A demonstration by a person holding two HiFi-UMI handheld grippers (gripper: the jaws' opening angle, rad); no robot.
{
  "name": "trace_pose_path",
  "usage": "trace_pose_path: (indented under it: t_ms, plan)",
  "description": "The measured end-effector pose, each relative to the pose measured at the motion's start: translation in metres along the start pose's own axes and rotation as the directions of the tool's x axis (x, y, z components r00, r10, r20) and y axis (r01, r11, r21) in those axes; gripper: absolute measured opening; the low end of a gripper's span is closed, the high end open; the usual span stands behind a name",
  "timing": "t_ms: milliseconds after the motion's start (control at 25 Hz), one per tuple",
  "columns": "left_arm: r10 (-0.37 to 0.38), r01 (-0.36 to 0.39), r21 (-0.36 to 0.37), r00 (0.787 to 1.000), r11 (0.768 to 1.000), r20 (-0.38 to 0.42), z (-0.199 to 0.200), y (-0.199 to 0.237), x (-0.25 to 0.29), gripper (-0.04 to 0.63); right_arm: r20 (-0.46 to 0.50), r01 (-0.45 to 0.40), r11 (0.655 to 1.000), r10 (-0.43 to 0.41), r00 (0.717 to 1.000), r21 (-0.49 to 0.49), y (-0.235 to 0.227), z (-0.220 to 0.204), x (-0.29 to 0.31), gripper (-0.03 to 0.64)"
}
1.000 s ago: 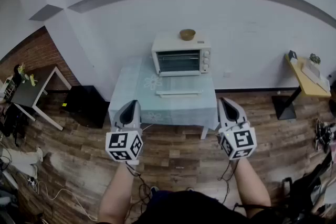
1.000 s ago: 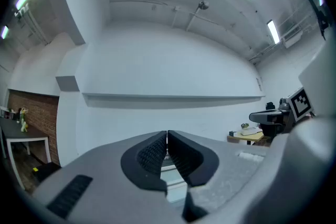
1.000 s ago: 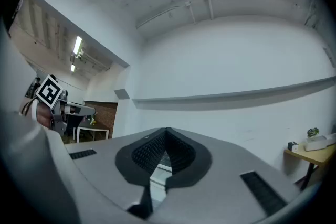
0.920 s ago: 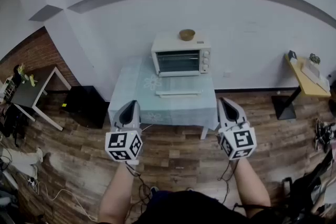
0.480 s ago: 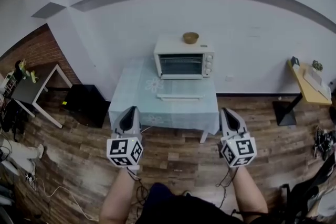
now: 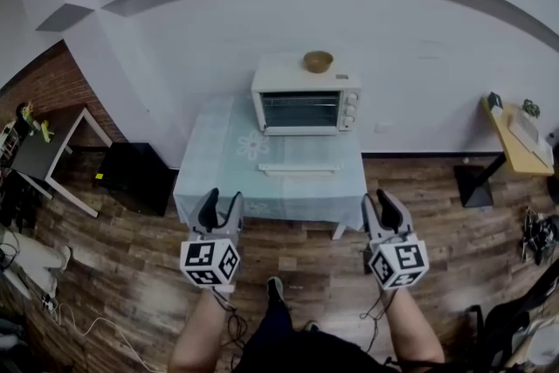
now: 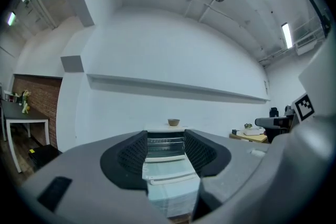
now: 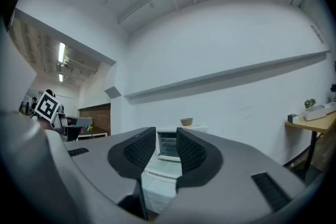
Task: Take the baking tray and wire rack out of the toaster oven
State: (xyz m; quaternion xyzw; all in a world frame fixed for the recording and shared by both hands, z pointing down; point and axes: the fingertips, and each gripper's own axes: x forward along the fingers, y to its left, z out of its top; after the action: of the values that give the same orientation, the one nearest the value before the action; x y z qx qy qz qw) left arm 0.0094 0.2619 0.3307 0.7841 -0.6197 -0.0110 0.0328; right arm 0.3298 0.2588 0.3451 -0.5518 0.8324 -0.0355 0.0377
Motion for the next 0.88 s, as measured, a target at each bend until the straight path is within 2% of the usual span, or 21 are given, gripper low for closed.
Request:
trace_pose_path:
  t_ms: [160,560,760,880]
  plan:
    - [-0.034,0.034,-0.009,0.999,0.999,-0.015,-0.005,0.013,0.047,0.209,-0.034,0.032,0.999,-0.031,0.999,0.044,-0.012,-0.009,0.037,0.129]
    - [-0.129,0.124,-0.085,0.990,0.989,-0.064,-0.022,0.081,0.161,0.209,-0.073,0.118,0.993,-0.117,0.990,0.012,-0.008,-0.011,0.143,0.127]
    - [-0.207,0.195,-0.154,0.976,0.969,-0.068,-0.036,0.109,0.209,0.209,-0.101,0.141,0.990,-0.141,0.985,-0.004,0.013,-0.018,0.196,0.127]
    - [-0.266,0.244,-0.212,0.961,0.946,-0.082,-0.048,0.115,0.234,0.209,-0.116,0.147,0.989,-0.145,0.983,0.008,0.019,-0.023,0.219,0.126]
